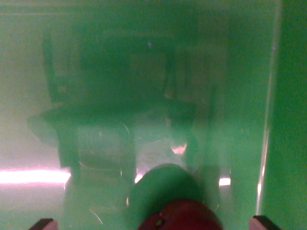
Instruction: Pick fruit
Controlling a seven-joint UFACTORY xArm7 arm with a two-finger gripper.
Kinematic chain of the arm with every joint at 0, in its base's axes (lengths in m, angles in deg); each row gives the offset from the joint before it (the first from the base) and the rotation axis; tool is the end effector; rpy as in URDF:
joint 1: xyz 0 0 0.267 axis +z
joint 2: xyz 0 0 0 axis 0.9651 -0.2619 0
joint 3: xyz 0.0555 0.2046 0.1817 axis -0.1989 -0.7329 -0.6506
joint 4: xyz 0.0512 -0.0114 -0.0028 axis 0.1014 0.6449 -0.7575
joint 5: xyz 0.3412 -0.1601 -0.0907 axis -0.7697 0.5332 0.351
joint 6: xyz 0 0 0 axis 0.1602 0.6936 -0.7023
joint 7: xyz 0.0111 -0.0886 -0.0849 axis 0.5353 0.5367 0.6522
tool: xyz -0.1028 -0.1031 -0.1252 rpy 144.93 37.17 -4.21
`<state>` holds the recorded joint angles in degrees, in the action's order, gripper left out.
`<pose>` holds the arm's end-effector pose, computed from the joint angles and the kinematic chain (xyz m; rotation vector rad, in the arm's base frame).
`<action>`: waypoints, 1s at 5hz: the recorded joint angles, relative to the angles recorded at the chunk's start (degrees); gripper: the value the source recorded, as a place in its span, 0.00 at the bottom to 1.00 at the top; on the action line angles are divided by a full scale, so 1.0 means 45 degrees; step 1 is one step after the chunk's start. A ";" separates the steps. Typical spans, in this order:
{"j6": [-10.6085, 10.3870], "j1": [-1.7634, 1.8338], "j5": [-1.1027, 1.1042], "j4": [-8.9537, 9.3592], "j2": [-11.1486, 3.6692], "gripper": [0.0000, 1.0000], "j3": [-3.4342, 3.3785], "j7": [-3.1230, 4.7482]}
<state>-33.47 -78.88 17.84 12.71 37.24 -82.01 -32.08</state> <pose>0.4035 -0.0983 -0.0216 2.9686 -0.0077 -0.3592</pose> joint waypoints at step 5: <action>-0.0673 -0.0044 0.0239 0.0546 -0.0137 0.00 0.0045 0.0035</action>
<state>-36.50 -79.07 18.92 15.17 36.62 -81.80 -31.92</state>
